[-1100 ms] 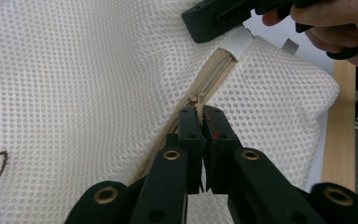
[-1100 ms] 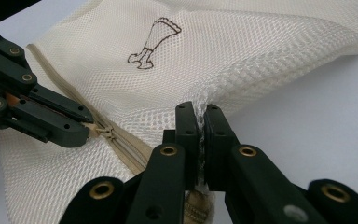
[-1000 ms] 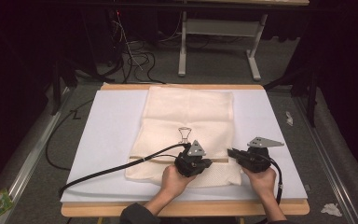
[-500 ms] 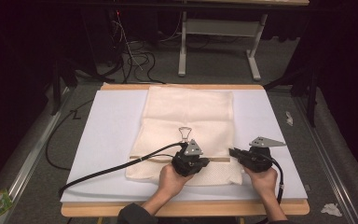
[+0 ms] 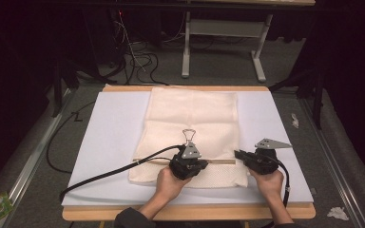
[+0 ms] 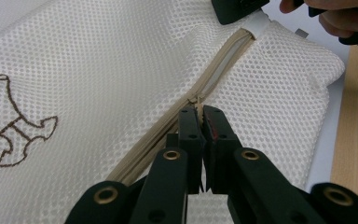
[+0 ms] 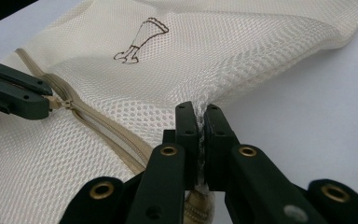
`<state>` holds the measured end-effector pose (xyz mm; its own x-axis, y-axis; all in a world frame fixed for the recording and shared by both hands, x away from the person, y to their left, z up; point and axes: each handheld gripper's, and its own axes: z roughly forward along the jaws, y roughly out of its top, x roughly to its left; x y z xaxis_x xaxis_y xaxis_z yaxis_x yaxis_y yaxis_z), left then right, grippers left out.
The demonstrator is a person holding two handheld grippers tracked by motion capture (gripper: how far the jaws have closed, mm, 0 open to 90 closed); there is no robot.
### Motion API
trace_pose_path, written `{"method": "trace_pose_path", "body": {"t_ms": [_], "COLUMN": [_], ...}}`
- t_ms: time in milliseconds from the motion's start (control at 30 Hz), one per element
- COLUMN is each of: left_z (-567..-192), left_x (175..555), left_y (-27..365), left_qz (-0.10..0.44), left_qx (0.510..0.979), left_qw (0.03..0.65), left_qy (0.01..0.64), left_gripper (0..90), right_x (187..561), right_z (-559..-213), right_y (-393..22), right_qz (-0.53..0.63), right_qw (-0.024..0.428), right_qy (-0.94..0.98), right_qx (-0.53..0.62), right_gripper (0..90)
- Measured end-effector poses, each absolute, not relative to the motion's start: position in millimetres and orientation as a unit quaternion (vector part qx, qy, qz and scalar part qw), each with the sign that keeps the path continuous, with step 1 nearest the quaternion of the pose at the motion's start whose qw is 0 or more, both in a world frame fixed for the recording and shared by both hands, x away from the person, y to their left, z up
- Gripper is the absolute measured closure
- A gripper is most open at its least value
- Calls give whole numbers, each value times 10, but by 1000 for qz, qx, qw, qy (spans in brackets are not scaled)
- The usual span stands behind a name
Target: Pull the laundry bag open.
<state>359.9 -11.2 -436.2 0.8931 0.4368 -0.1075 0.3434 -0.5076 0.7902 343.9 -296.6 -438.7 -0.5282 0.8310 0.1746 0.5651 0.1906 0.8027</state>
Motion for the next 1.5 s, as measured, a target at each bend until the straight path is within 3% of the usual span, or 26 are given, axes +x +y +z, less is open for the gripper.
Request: {"method": "trace_pose_path", "body": {"t_ms": [1500], "left_z": [-4334], "left_x": [3644], "left_y": [283], "left_qz": [67], "left_qx": [851], "left_qw": [453], "left_qy": [257], "left_gripper": [872], "right_x": [3635], "right_z": [-4338], "right_y": [-2909], "right_qz": [426], "right_qw": [158], "right_qy": [758], "right_qx": [468], "right_gripper": [879]}}
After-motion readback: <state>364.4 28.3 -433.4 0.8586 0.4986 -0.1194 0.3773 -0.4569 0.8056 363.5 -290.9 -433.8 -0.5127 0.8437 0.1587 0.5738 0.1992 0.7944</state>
